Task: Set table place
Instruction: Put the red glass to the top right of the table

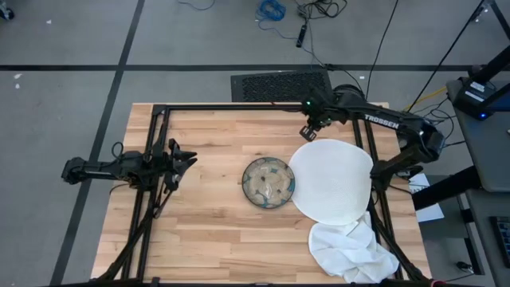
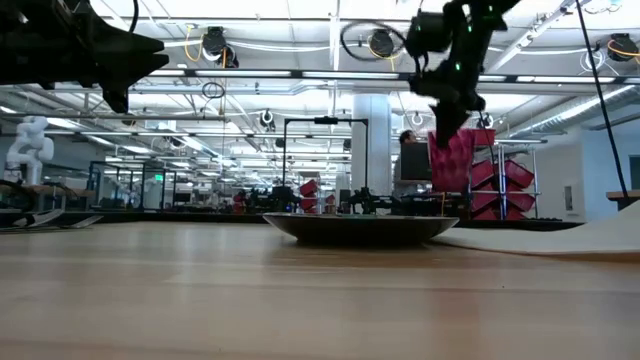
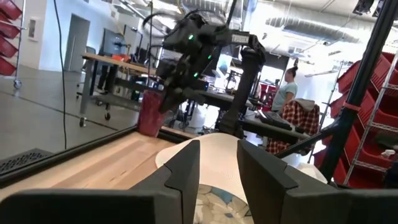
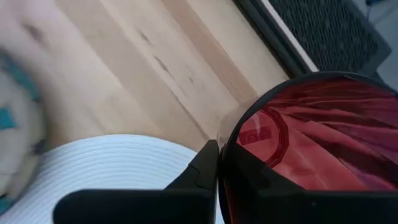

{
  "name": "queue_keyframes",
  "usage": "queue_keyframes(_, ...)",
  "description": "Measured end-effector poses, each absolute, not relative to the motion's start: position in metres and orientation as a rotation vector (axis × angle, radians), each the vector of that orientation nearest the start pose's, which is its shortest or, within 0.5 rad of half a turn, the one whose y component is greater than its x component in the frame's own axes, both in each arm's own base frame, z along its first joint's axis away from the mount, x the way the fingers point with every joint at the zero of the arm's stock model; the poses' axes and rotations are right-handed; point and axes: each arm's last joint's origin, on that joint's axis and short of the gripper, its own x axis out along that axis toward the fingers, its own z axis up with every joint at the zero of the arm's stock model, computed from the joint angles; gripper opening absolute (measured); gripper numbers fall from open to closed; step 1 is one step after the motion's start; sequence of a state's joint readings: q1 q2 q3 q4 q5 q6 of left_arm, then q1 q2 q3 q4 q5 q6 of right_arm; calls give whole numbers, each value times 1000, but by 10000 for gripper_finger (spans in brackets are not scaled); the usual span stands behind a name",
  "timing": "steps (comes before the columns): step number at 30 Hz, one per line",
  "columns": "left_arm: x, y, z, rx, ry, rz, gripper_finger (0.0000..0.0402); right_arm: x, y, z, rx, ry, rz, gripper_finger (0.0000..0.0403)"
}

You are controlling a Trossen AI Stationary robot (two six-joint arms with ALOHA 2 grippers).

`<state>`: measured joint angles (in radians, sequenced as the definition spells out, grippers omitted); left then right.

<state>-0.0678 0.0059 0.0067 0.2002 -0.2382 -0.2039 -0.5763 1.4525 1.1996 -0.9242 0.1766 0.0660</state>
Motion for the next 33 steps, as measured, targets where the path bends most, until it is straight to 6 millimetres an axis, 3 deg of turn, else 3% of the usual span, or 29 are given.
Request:
queue_keyframes(8,95,0,184,-233,-215,149,93,218,-169,232,346,1122,-740,0)
queue_keyframes(14,95,0,184,-234,-215,149,93,212,-172,215,372,1106,-774,0)
queue_keyframes(20,95,0,184,-234,-216,149,93,210,-171,212,380,1117,-780,2)
queue_keyframes(33,95,0,184,-235,-215,149,93,211,-171,212,389,1111,-787,48)
